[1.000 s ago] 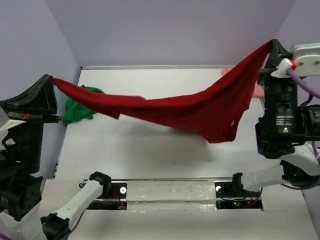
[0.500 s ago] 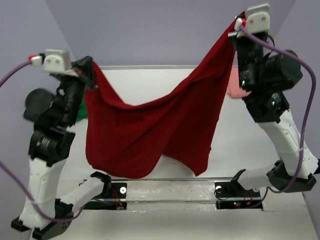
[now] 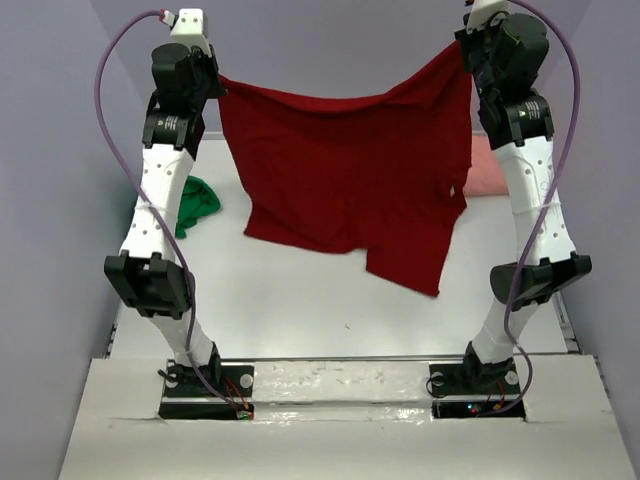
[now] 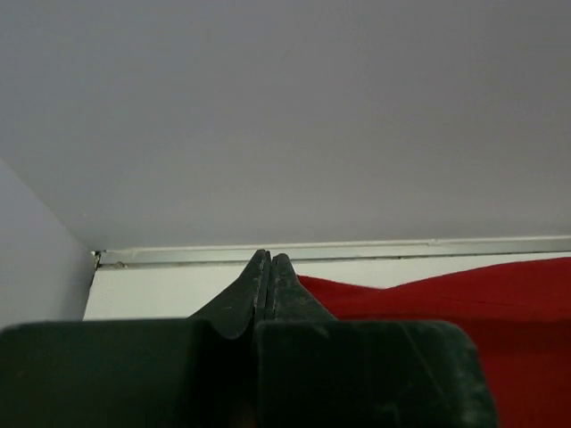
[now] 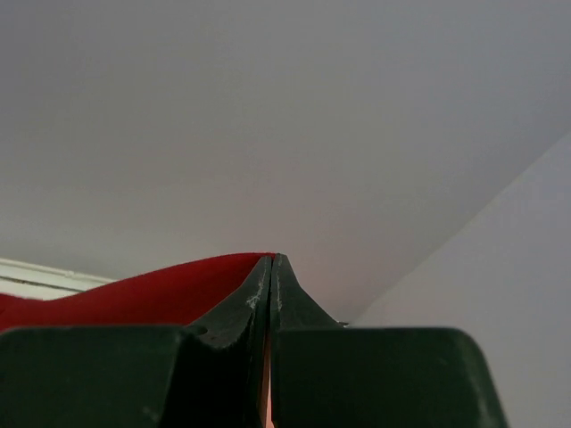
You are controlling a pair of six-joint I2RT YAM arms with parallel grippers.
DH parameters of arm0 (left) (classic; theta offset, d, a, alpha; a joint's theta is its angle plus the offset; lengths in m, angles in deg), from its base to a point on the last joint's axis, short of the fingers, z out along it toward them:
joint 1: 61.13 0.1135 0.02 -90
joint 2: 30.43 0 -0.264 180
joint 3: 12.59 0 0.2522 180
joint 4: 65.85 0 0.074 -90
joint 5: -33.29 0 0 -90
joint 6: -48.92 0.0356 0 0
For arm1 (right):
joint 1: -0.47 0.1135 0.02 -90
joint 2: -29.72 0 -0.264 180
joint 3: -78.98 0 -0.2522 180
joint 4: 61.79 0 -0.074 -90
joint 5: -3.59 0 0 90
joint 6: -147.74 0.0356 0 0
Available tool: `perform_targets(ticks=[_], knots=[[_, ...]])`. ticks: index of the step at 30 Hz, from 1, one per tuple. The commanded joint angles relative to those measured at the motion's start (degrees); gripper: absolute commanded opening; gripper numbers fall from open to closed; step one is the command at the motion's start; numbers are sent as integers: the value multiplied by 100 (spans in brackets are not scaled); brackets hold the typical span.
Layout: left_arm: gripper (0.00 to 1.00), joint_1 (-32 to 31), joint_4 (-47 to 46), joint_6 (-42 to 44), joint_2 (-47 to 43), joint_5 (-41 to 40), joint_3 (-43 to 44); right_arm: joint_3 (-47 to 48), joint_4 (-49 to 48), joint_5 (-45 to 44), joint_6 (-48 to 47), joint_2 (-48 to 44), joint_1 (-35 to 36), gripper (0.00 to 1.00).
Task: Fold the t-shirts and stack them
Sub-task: Flatten the tshirt out
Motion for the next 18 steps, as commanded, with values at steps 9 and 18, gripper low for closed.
perform_targets(ticks=[9, 18], knots=[[0, -202, -687, -295, -2277, 77, -828, -952, -446, -133, 116, -2343, 392, 0], [0, -934, 111, -304, -4642, -268, -1709, -1699, -456, -1409, -553, -4215, 2100, 0]])
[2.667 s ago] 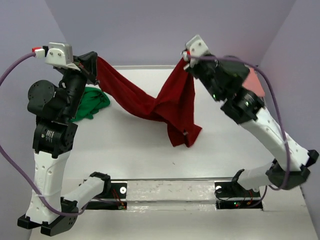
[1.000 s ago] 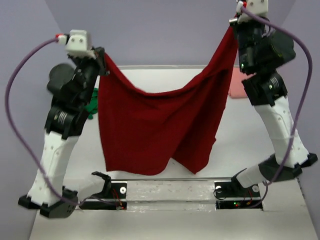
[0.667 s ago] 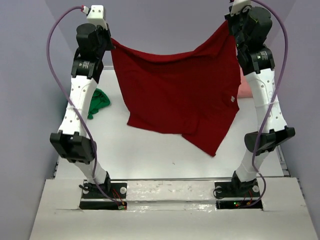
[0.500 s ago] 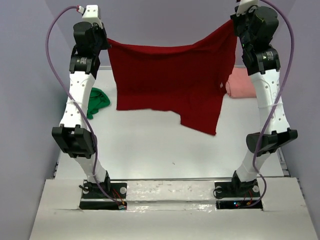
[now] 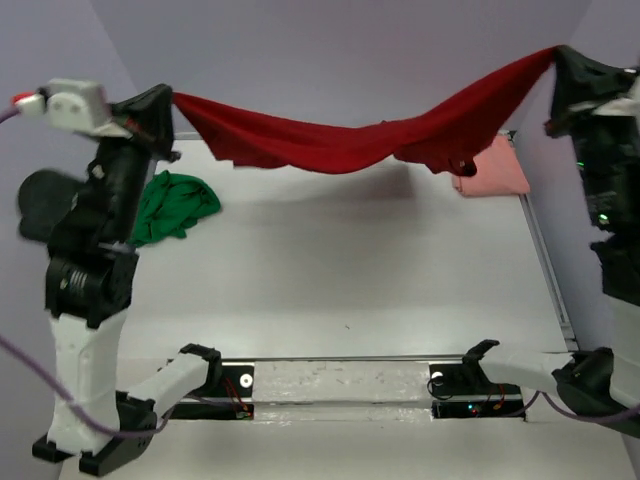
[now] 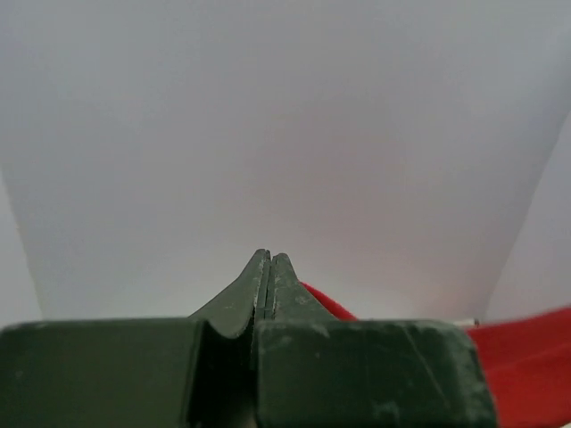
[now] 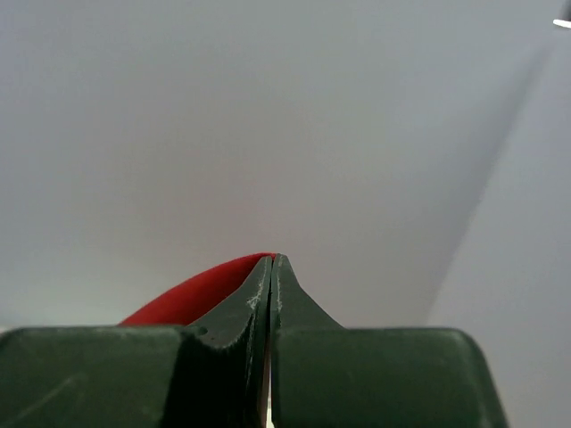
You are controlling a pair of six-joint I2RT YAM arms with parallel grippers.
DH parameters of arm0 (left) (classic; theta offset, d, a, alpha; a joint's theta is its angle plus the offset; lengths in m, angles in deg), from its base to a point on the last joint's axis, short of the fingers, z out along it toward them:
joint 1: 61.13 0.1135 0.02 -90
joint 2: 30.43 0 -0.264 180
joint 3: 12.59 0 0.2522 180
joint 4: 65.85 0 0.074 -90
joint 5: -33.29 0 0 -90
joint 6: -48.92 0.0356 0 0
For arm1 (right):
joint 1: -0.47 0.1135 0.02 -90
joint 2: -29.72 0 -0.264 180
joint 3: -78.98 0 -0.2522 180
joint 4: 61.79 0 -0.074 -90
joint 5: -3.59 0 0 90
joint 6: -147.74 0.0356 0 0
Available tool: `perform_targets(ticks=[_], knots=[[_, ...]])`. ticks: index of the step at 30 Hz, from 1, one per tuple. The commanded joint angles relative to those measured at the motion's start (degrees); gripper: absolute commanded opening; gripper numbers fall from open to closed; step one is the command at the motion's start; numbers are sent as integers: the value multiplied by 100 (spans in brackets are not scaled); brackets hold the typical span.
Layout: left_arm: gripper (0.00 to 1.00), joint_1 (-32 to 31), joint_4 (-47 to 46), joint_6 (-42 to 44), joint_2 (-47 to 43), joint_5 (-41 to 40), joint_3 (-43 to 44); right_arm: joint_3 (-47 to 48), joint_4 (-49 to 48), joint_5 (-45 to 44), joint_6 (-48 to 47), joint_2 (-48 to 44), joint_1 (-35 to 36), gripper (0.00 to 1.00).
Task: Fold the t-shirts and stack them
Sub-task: Flatten the tshirt out
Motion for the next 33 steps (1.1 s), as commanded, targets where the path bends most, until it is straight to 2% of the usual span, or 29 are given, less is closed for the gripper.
perform_targets(ticks=[1, 6, 13, 16, 20, 25, 29, 33], knots=[[0, -1, 223, -17, -795, -301, -203, -182, -210, -601, -114, -666, 63, 0], [0, -1, 655, -26, -1130, -381, -1, 266, 151, -372, 124, -754, 63, 0], [0, -1, 550, -79, -823, -328, 130, 346, 64, -521, -51, -395, 63, 0], [0, -1, 304, -114, -481, -337, 60, 390, -68, -793, -314, 18, 115, 0], [0, -1, -13, -9, 64, -749, -370, 224, -393, -1294, -816, 712, 116, 0], [0, 122, -441, -96, 1093, -1154, -826, 13, -411, -952, -281, 1459, -253, 0], [0, 693, -926, -509, 1559, -583, -1572, -635, -385, -707, 272, 1864, -709, 0], [0, 878, -1015, -431, 2303, -328, -1654, -1191, -420, -407, 712, 2233, -1211, 0]])
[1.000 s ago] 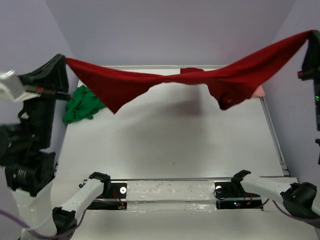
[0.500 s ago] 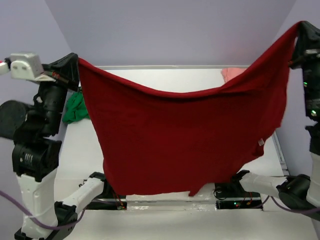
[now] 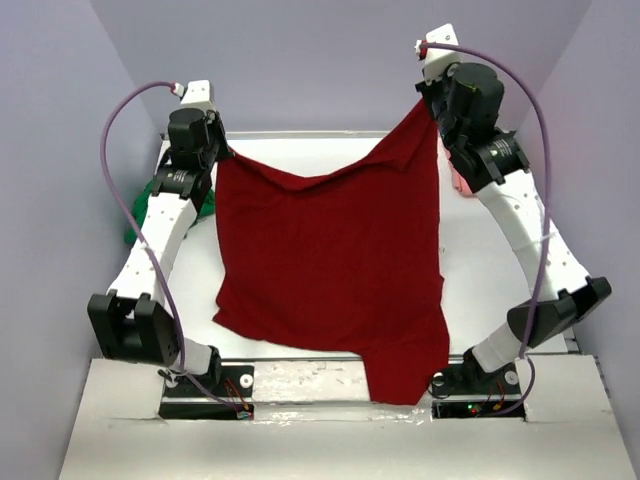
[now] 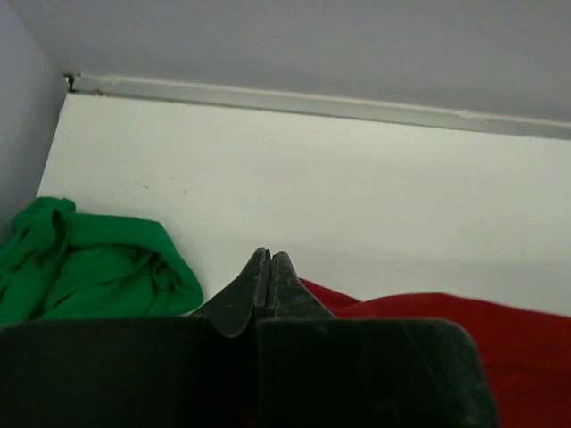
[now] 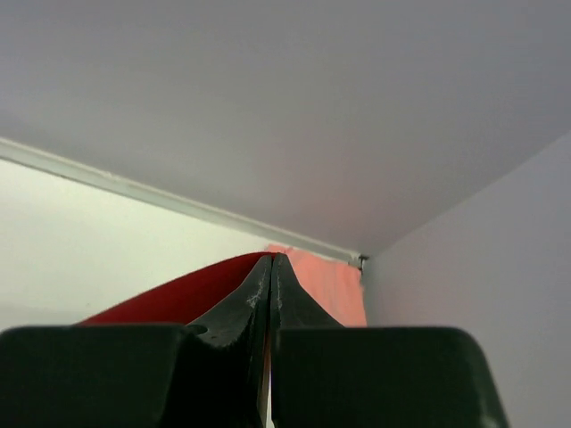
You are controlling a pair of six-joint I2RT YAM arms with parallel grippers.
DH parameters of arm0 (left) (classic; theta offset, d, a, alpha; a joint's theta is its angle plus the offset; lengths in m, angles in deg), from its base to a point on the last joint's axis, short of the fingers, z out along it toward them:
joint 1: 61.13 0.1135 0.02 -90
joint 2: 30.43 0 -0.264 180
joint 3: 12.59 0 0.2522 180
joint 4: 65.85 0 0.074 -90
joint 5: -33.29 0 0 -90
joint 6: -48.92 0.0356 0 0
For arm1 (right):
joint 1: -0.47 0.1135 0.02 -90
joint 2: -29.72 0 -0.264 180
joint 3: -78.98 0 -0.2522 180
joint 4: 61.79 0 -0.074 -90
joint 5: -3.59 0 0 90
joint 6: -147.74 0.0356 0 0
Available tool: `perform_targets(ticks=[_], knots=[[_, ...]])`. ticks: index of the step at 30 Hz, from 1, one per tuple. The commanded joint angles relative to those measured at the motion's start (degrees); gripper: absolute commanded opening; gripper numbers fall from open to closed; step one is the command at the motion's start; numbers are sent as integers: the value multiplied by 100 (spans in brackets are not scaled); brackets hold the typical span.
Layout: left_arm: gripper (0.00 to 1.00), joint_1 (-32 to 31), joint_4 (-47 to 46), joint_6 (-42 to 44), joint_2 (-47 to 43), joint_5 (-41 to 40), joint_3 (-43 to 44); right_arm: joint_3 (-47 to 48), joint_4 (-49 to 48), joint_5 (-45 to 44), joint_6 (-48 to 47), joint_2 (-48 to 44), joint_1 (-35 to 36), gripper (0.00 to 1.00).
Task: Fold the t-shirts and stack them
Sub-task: Flatten the tshirt out
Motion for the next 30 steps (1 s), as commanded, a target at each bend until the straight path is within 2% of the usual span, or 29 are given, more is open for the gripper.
perform_targets(ticks=[1, 5, 7, 12, 18, 22, 26, 30], knots=[[0, 242, -713, -98, 406, 221, 164, -346, -330, 166, 579, 251, -540, 0], [0, 471, -1028, -247, 1066, 387, 130, -312, -182, 586, 720, 647, -856, 0], [0, 611, -1161, -257, 1382, 798, 147, -250, -128, 718, 694, 901, -910, 0], [0, 664, -942, -125, 1884, 844, 349, -100, 223, 1158, 922, 1298, -1068, 0], [0, 691, -872, -160, 2227, 1195, 665, -416, 382, 1378, 1142, 1194, -1068, 0], [0, 629, -766, -195, 2412, 1301, 824, -654, 487, 1317, 1221, 1044, -1068, 0], [0, 410, -766, -90, 2403, 1047, 771, -742, 742, 1045, 1467, 824, -1068, 0], [0, 304, -213, -142, 2474, 774, 1052, -768, 1172, 641, 1766, 639, -709, 0]])
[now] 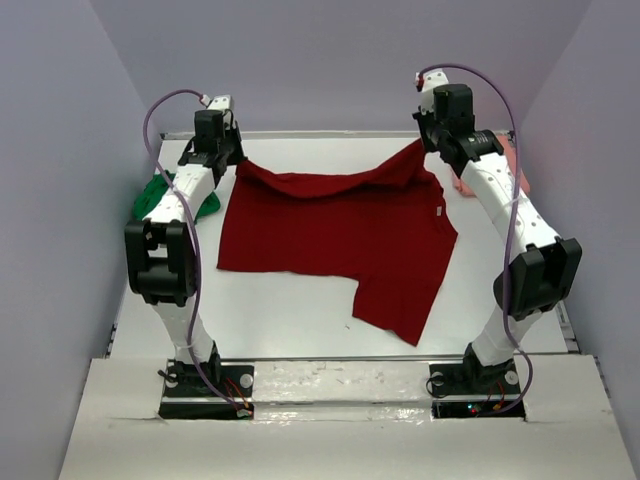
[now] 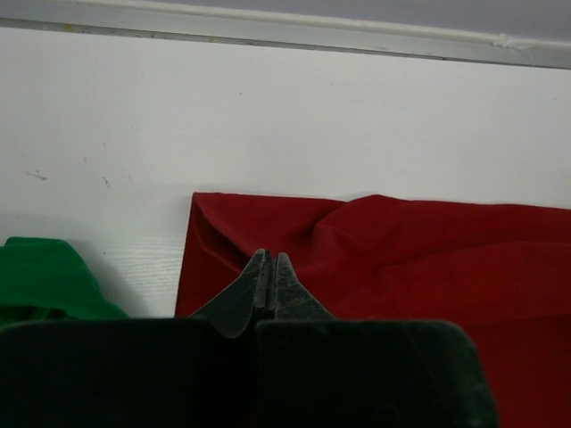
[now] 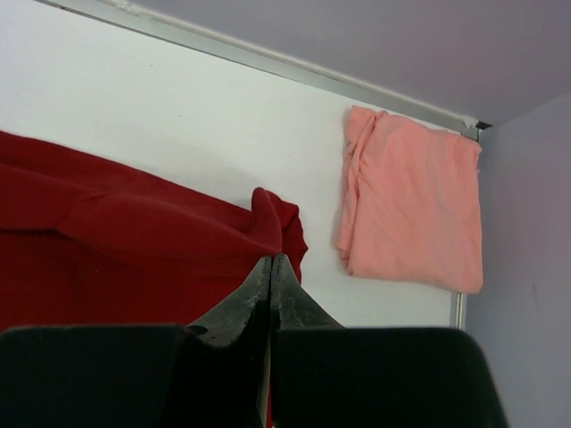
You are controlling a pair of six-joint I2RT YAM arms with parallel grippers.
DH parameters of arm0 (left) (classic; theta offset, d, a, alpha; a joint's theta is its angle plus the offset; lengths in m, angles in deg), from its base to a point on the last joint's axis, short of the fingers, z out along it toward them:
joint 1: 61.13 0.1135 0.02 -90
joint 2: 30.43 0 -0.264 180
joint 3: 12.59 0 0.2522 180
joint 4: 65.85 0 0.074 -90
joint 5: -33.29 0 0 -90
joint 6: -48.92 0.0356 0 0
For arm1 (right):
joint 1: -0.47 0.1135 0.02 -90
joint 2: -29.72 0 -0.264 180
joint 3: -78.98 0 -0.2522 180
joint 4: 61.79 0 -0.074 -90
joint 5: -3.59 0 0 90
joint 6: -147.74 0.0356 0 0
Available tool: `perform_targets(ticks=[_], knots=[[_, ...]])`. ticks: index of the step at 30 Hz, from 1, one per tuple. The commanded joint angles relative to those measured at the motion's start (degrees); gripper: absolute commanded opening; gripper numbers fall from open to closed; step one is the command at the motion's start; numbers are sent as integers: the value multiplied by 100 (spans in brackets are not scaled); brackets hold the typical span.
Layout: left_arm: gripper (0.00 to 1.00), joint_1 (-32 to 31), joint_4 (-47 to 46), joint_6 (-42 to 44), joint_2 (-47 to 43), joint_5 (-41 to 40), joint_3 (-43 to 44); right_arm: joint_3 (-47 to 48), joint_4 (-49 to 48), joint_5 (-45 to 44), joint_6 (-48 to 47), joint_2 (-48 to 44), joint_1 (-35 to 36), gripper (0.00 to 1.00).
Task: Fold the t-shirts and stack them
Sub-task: Flatten the tshirt out, then fold the tshirt
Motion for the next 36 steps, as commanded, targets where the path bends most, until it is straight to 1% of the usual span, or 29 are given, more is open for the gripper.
perform_targets(ticks=[1, 3, 5, 6, 9, 14, 17, 18, 21, 23, 28, 31, 35, 36], knots=[[0, -150, 366, -35, -51, -248, 486, 12, 377, -527, 405, -495, 393, 0], [0, -168, 463, -79, -112, -380, 461, 29, 579, -868, 589, -417, 604, 0], [0, -203, 604, -123, -112, -468, 513, 117, 816, -879, 720, -329, 666, 0], [0, -212, 770, -149, -95, -677, 548, 143, 1000, -1079, 886, -285, 719, 0], [0, -273, 947, -176, -86, -802, 662, 231, 1291, -1196, 1099, -179, 1035, 0], [0, -405, 1245, -62, -24, -1118, 838, 415, 1660, -1362, 1353, 5, 1255, 0], [0, -423, 1264, -97, 28, -1128, 803, 662, 1959, -1468, 1582, 216, 1255, 0], [0, -432, 1307, -97, 63, -1136, 829, 697, 2029, -1659, 1652, 243, 1255, 0], [0, -485, 1387, -79, 107, -1207, 865, 802, 2196, -1837, 1854, 296, 1255, 0], [0, -493, 1439, -79, 151, -1216, 900, 899, 2336, -1828, 2012, 331, 1255, 0], [0, -502, 1720, -185, 345, -1294, 1067, 970, 2443, -2249, 2197, 480, 1255, 0], [0, -511, 2045, -299, 528, -1688, 1233, 935, 2460, -2461, 2390, 542, 1255, 0], [0, -502, 2721, -589, 880, -2278, 1550, 873, 2434, -2611, 2514, 542, 1203, 0], [0, -502, 2801, -633, 942, -2305, 1620, 882, 2417, -2611, 2505, 533, 1203, 0]])
